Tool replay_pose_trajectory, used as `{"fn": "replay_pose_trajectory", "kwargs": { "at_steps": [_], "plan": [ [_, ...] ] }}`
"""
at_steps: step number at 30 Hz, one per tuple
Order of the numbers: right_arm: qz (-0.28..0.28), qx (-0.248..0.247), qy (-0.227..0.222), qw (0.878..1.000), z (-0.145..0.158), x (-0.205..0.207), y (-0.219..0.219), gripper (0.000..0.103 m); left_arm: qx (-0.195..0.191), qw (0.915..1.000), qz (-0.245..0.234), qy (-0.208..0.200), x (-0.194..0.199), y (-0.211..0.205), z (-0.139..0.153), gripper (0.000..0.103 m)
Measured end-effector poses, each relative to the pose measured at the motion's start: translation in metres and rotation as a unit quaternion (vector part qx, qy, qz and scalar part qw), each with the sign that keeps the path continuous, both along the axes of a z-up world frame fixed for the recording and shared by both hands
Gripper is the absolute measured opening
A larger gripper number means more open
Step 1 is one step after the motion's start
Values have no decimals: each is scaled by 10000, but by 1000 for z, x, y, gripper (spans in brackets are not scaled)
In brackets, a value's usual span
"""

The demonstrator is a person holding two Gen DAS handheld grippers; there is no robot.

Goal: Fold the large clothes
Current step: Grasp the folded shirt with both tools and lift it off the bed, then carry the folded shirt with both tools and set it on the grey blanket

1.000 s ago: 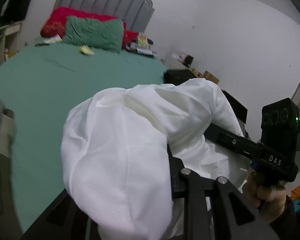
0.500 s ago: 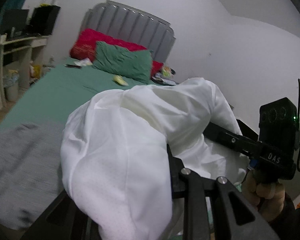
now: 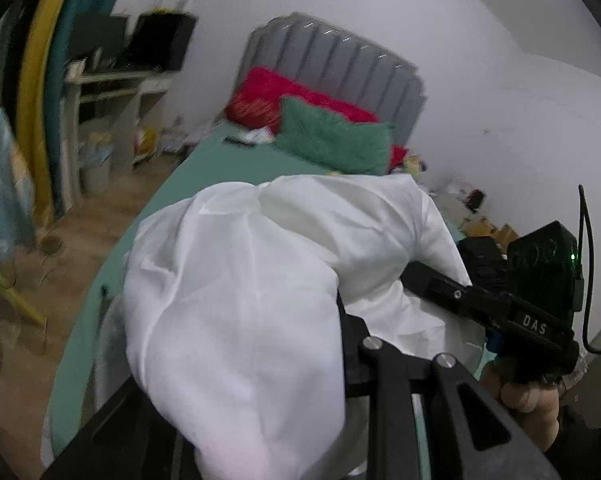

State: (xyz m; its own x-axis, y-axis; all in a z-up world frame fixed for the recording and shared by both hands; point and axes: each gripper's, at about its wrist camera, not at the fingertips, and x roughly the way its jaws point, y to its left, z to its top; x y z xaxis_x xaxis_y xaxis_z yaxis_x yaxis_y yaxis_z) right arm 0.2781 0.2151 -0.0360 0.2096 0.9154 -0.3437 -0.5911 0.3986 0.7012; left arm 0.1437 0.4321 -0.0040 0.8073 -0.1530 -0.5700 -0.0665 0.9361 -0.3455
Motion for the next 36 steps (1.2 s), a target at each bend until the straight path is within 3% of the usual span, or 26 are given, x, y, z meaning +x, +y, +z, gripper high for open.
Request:
{"fn": "replay_pose_trajectory", "kwargs": {
  "at_steps": [3,6,8,11,17,19,24,29,36],
  "plan": [
    [32,-162,465,9988,-38,2,22,24,-214,9988,134,427,9,28,-40,25],
    [-3,-580,1063,9926,-95,0,32,26,-481,9945,187,913,20,50,-85,27],
    [-22,-619,1069,9923,-119,-7,31,26,-651,9909,118,1171,21,57,-115,31],
    [-5,-795,588,9951,-116,-14,33,25,-798,9909,60,1085,18,61,-134,38],
    [62,-925,421,9948,-113,-6,40,30,-850,9900,182,1112,16,63,-129,48],
    [88,-832,492,9953,-113,6,46,35,-733,9906,267,1126,14,62,-123,59],
    [-10,-759,535,9957,-105,0,30,65,-555,9923,461,1007,-7,55,-108,72],
    [-152,-1126,442,9925,-101,-13,12,98,-466,9925,876,715,-34,52,-89,74],
    [-396,-1331,777,9873,-99,-24,-41,99,23,9890,1389,507,-74,28,-61,79]
  ]
}}
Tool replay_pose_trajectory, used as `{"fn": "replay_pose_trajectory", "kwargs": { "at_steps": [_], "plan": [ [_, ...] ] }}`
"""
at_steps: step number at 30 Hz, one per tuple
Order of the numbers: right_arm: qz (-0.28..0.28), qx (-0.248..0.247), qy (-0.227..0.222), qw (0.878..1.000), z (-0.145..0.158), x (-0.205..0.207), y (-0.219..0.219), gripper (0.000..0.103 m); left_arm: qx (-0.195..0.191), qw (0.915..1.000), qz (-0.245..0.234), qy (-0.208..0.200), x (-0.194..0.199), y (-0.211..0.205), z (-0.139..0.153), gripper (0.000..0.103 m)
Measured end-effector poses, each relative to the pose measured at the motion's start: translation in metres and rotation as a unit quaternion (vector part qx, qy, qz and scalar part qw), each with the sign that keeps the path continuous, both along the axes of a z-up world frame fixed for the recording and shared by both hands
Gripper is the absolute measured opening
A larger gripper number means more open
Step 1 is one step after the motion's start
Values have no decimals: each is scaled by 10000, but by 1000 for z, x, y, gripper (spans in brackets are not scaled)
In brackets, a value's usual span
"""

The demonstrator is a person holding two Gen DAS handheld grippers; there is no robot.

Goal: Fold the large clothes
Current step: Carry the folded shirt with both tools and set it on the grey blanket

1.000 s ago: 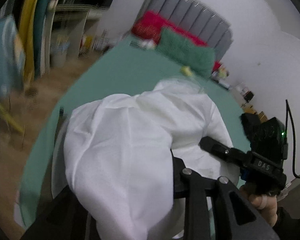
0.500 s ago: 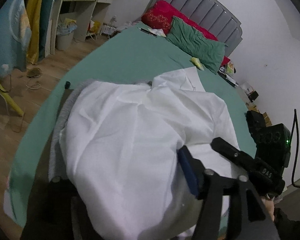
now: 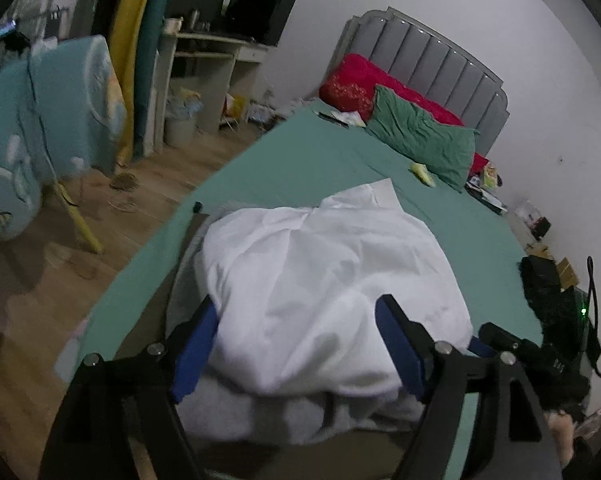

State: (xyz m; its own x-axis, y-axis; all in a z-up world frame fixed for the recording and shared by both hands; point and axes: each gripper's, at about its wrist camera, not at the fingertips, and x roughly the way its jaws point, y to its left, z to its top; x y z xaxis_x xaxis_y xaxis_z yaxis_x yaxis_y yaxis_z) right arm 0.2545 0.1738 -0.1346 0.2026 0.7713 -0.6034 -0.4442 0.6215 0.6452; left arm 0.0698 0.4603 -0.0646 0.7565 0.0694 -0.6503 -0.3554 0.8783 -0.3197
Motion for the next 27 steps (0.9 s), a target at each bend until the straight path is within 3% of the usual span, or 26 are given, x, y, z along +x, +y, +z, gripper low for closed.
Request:
{"fn": "replay_pose_trajectory", "kwargs": {
  "at_steps": [7,12,18,27],
  "plan": [
    [88,-223,-178,9996,19,-21,-45,99,403,9991,75,-70,-27,-51,20,80],
    [148,-307,-281,9990,31,-35,-78,99,414,9987,146,-246,-40,-85,30,81],
    [7,-372,-449,9983,45,-50,-131,99,416,9987,-7,-302,-44,-134,43,81],
    [-421,-484,-676,9956,71,-72,-217,99,1016,9926,-535,-389,-41,-226,68,86]
  ]
}}
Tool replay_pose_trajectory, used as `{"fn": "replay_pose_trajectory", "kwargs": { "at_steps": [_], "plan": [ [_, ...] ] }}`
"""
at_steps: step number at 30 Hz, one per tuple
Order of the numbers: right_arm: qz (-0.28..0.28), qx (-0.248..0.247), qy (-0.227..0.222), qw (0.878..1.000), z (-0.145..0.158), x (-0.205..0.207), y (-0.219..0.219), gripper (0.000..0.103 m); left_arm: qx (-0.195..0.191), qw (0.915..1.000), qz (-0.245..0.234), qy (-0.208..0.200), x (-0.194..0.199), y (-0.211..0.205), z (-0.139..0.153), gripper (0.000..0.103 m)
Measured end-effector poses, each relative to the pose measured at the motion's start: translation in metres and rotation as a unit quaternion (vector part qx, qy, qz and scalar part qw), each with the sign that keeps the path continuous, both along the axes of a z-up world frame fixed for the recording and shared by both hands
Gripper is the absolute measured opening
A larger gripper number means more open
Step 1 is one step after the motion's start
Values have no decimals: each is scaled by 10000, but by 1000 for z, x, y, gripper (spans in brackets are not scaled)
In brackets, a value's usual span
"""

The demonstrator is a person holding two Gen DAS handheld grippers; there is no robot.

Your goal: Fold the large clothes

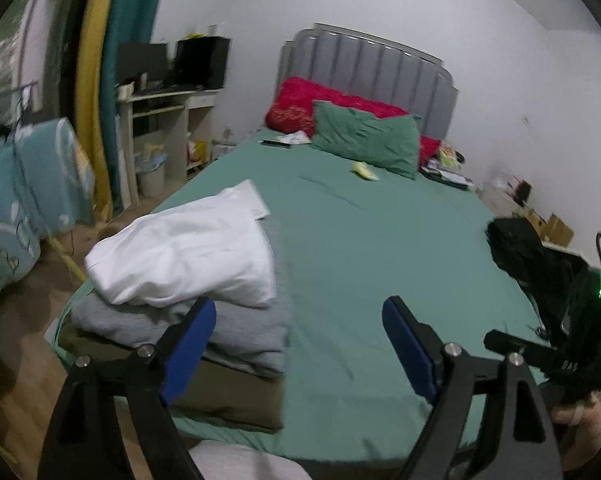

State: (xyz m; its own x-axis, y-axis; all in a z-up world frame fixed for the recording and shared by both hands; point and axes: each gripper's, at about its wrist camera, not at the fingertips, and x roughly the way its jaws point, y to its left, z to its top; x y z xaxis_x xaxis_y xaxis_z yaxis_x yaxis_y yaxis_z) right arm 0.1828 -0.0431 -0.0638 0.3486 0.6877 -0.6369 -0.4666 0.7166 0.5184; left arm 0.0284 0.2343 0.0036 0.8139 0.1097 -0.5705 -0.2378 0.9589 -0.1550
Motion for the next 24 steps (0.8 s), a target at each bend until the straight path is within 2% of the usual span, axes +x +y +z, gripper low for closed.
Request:
{"fn": "replay_pose_trajectory", "kwargs": {
  "at_steps": [5,9,14,19,24],
  "plan": [
    [-241,55,-172,9995,20,-13,-43,99,103,9997,-213,-39,-2,-38,10,87],
    [-397,9,-363,9986,35,-21,-70,99,101,9995,-290,-21,-4,-60,18,92],
    [-613,-228,-705,9954,58,-30,-108,99,391,9983,-385,-196,-10,-91,39,93],
    [-967,-387,-1073,9888,84,-34,-142,100,510,9965,-581,-333,-15,-119,63,94],
    [-1218,-453,-1424,9812,113,-43,-172,102,661,9935,-639,-675,-21,-141,90,96]
  ]
}}
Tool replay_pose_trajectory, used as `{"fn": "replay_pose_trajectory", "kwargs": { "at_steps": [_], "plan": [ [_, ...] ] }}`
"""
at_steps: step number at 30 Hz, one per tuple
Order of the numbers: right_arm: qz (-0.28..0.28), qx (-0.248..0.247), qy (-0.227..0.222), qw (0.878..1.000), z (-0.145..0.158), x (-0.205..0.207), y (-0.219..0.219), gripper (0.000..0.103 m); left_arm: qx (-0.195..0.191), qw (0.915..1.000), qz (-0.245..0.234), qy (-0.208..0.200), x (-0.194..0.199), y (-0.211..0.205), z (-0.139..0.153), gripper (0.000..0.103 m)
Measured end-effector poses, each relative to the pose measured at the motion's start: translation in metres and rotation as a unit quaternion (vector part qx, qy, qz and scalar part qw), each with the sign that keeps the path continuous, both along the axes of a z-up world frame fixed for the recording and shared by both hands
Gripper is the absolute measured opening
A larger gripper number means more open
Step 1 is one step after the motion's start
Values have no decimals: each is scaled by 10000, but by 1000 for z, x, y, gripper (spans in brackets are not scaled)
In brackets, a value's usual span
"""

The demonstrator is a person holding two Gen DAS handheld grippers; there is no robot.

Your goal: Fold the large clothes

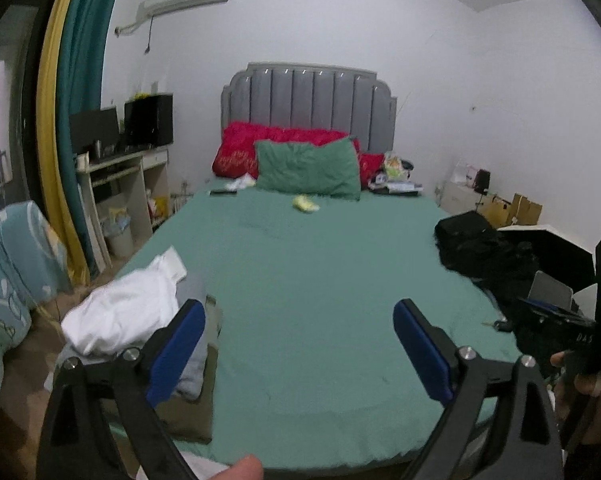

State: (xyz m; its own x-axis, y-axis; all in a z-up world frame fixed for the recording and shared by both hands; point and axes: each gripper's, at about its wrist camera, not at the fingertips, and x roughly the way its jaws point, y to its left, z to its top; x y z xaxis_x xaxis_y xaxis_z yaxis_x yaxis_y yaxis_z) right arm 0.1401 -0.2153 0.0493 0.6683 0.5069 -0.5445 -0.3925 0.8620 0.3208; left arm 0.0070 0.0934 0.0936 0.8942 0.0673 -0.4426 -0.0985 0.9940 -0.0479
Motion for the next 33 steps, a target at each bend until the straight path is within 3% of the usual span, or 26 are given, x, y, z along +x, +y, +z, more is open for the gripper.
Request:
{"fn": "replay_pose_trajectory", "kwargs": {
  "at_steps": [11,20,27,33],
  "plan": [
    [-275,-121,-625,9976,57,-27,-44,102,207,9977,-113,-642,-19,-34,51,99],
    [-487,-266,-1299,9900,102,-64,-64,102,493,9884,23,-1439,-57,-50,80,103],
    [-464,-343,-1878,9805,133,-97,-61,102,336,9852,137,-1673,-79,-42,92,103],
    [-433,-311,-1963,9791,138,-103,-52,103,120,9866,319,-1598,-86,-21,84,103]
  ]
}}
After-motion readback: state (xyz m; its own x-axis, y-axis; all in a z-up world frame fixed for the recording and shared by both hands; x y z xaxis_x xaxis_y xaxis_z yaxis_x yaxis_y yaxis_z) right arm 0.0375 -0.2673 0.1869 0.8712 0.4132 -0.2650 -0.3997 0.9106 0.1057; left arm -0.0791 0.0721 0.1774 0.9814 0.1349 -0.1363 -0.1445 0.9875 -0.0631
